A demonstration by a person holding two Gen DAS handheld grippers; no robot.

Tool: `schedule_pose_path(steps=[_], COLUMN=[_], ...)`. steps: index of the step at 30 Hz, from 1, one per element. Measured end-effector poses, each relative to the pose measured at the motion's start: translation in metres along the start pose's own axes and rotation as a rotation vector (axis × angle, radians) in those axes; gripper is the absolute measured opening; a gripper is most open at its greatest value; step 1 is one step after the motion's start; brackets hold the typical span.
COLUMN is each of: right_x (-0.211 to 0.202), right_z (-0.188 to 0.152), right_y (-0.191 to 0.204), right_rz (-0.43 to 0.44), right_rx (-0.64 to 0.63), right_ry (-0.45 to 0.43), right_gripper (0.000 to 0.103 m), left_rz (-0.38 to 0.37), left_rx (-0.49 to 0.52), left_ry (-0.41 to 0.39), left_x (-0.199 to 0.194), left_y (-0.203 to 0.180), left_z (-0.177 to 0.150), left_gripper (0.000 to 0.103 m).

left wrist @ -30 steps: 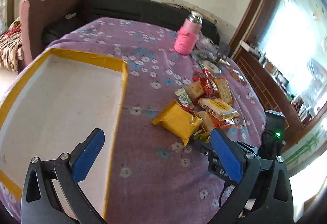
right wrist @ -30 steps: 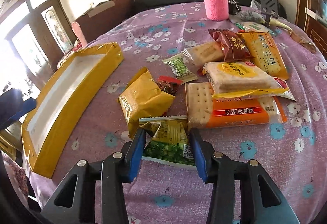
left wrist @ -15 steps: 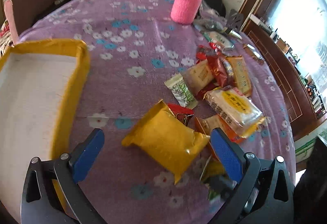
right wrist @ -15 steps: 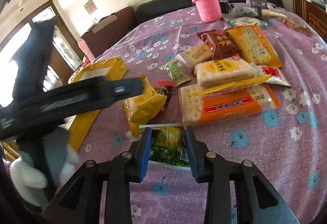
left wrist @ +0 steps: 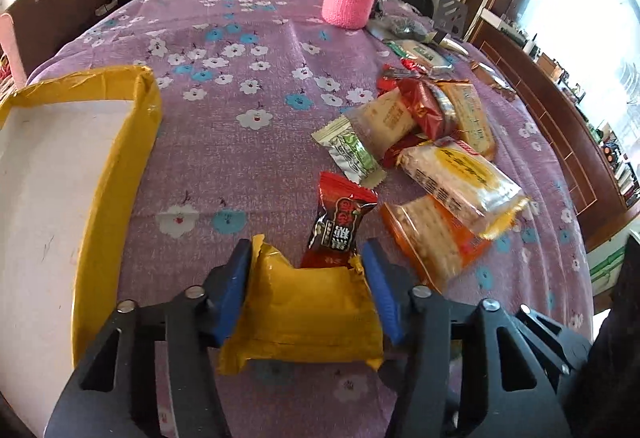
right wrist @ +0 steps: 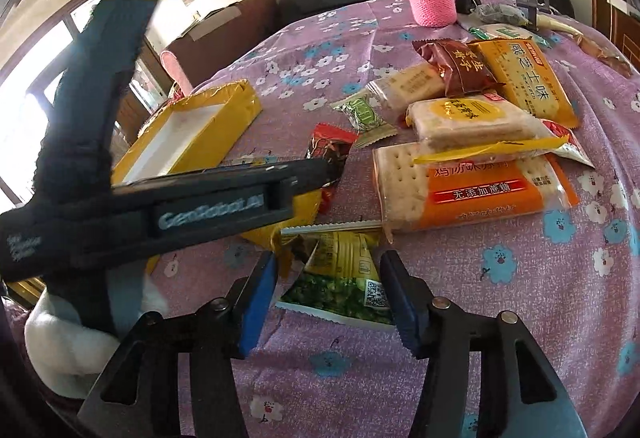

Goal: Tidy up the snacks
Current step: 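Grasp the yellow foil pouch with the left tool while the right tool grasps the green-yellow pouch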

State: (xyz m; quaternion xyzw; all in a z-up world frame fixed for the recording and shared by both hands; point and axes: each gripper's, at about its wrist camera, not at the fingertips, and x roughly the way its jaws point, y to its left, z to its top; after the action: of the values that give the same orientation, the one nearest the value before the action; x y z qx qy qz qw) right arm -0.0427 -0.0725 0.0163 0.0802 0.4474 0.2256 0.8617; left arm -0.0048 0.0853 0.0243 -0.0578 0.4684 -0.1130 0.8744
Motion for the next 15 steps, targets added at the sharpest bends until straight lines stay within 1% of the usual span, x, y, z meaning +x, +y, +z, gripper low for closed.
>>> schedule_pose_path(steps=[1, 2, 3, 4, 7, 8, 10, 11, 13, 15], right_x=[0.0, 0.0, 0.0, -0.001, -0.002, -0.002, -0.004, -0.005, -0.01, -0.017], right_z=[0.0, -0.001, -0.001, -0.001, -0.002, -0.002, -0.002, -0.001, -0.001, 0.0], right_y=[0.0, 0.0, 0.0, 0.001, 0.001, 0.001, 0.0, -0.002, -0.007, -0.013], right_rz=[-0.002, -0.006, -0.008, -0.01, -0.011, -0.019, -0.036, -0.038, -0.04, -0.036], right_rx=[0.0, -0.001, 0.0, -0.001, 0.0, 0.001, 0.009, 0.017, 0.043, 0.072], right_ry=[0.0, -0.002, -0.003, -0.006, -0.012, -0.015, -0.025, -0.032, -0.055, -0.083], right_gripper=[0.054, 0.048, 0.046, 0.044, 0.033, 0.033, 0.032, 0.031, 0.031, 0.031], left_rz=[-0.003, -0.001, 0.008, -0.01, -0.084, -0.108, -0.136, -0.138, -0.15, -0.148], left_rx=[0.0, 0.001, 0.003, -0.006, -0.061, -0.075, -0.088, -0.086, -0.071, -0.046], left_ry=[-0.011, -0.026, -0.035, -0.037, -0.039, -0.031, -0.017, -0.014, -0.018, -0.021], left_x=[-0.003, -0.008, -0.012, -0.013, -0.02, -0.02, -0.02, -0.021, -0.025, -0.029], left_y=[-0.001, 0.0, 0.002, 0.004, 0.019, 0.024, 0.03, 0.031, 0.033, 0.033], left_z=[-0.001, -0.002, -0.002, 0.0, 0.002, 0.002, 0.001, 0.0, -0.001, 0.0], left_gripper=[0.048, 0.037, 0.03, 0.029, 0.029, 0.029, 0.031, 0.033, 0.043, 0.058])
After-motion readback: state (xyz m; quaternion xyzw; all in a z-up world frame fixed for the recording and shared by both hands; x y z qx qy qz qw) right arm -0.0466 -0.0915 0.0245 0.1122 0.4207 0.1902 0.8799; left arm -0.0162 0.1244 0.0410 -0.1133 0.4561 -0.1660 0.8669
